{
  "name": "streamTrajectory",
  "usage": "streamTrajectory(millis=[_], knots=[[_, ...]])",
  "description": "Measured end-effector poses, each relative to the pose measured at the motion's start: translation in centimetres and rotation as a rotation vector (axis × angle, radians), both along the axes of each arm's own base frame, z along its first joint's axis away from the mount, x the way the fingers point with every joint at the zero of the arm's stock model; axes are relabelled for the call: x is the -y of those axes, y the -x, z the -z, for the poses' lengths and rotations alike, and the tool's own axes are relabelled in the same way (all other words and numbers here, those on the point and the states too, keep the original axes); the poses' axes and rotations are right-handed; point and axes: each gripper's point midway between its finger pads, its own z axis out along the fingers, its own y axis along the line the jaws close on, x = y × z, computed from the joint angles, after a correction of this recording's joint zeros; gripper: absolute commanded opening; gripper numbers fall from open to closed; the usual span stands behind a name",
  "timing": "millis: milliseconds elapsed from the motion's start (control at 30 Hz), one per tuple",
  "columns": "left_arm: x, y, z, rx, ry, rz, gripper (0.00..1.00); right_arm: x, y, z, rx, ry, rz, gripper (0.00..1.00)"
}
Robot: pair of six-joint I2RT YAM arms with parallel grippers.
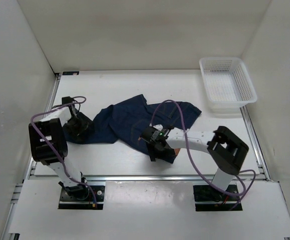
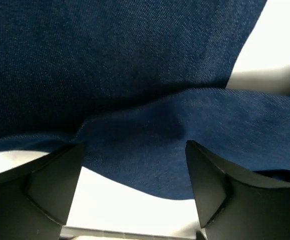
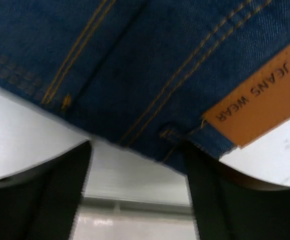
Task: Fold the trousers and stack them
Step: Flatten the trousers out
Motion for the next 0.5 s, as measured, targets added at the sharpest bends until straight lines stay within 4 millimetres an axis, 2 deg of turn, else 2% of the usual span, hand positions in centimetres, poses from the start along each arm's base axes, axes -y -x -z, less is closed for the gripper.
streamTrajectory(millis=[33, 67, 100, 133, 167, 200, 233, 300, 367, 433, 500], knots=[[0.0, -0.5, 0.0, 0.007, 0.002, -0.005, 0.78, -0.1, -0.7, 0.7, 0.007, 0.019, 0.011, 0.67], [-0.1, -0.8, 0.0, 0.010, 0.001, -0.007, 0.66, -0.3, -1.0, 0.8, 0.003, 0.026, 0.018, 0.61], [-0.2, -1.2, 0.1, 0.009, 0.000, -0.011, 0.38, -0.5, -1.7, 0.8, 0.019, 0.020, 0.031, 0.45], [-0.2, -1.6, 0.1, 0.009, 0.002, -0.018, 0.19, -0.3, -2.2, 0.8, 0.026, 0.023, 0.040, 0.34], [-0.4, -2.1, 0.3, 0.018, -0.003, -0.014, 0.10, 0.1, -2.8, 0.8, 0.033, 0.027, 0.059, 0.23], [-0.4, -2.5, 0.4, 0.022, -0.002, -0.016, 0.10, 0.6, -3.4, 0.8, 0.035, 0.028, 0.083, 0.06], [-0.4, -2.9, 0.3, 0.027, 0.000, -0.015, 0.10, 1.0, -4.0, 0.7, 0.037, 0.023, 0.103, 0.00], [-0.5, -3.4, -0.1, 0.044, -0.002, -0.014, 0.10, 1.7, -5.4, 0.5, 0.049, -0.001, 0.149, 0.00], [-0.7, -4.4, -1.4, 0.065, -0.007, -0.013, 0.10, 3.3, -7.0, 0.1, 0.066, -0.019, 0.201, 0.00], [-1.2, -6.6, -3.9, 0.122, -0.021, -0.010, 0.10, 5.5, -9.0, -0.9, 0.087, -0.031, 0.260, 0.00], [-1.9, -9.8, -8.0, 0.222, -0.044, -0.003, 0.10, 7.7, -11.4, -3.1, 0.138, -0.054, 0.316, 0.00]])
